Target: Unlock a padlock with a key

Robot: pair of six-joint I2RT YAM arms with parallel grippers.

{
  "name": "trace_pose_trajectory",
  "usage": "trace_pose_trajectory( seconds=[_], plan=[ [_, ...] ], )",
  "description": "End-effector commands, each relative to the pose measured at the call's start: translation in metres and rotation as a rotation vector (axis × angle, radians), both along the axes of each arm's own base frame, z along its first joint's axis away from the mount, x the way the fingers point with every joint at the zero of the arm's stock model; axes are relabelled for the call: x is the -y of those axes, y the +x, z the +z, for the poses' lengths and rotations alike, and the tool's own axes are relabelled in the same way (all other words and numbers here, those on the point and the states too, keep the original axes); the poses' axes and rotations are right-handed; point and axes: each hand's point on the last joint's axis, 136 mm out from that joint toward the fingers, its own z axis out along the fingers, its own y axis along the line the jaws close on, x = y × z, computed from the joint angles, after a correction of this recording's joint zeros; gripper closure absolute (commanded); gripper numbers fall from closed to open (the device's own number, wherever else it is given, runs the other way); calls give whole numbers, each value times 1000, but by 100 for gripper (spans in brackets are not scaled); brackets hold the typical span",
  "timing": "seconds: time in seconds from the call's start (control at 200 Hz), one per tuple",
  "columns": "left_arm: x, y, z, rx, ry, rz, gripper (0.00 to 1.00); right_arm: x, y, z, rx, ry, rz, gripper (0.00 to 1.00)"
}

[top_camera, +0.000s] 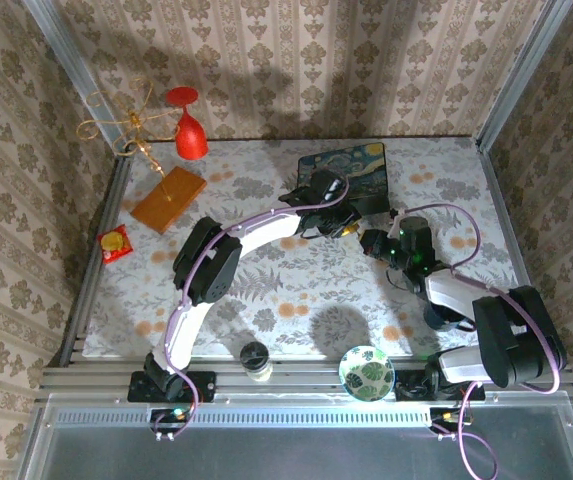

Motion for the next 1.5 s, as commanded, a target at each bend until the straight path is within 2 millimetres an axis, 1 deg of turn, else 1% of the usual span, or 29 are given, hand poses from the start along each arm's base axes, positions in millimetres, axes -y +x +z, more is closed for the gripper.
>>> trace_pose_trajectory(
  seconds=[0.0, 0.45, 0.72, 0.976, 1.216, 1.411, 1.496],
  plan=[
    [8, -20, -8, -140, -26, -14, 100, -3, 5, 5, 8, -11, 37, 100],
    [10, -18, -7, -143, -56, 7, 100, 8, 7, 5, 8, 2, 26, 100],
    [9, -17, -7, -142, -57, 6, 100, 11, 2, -2, -15, -16, 33, 100],
    [9, -18, -7, -142, -58, 4, 100, 15, -6, -2, -10, -32, 23, 100],
    [9, -18, -6, -143, -61, 4, 100, 13, 0, 3, 18, -15, 24, 100],
    [10, -18, -7, -143, -64, 1, 100, 12, 4, 0, 15, -9, 27, 100],
    [10, -18, -7, -143, -66, 2, 100, 11, 6, 3, 25, -3, 24, 100]
  ],
)
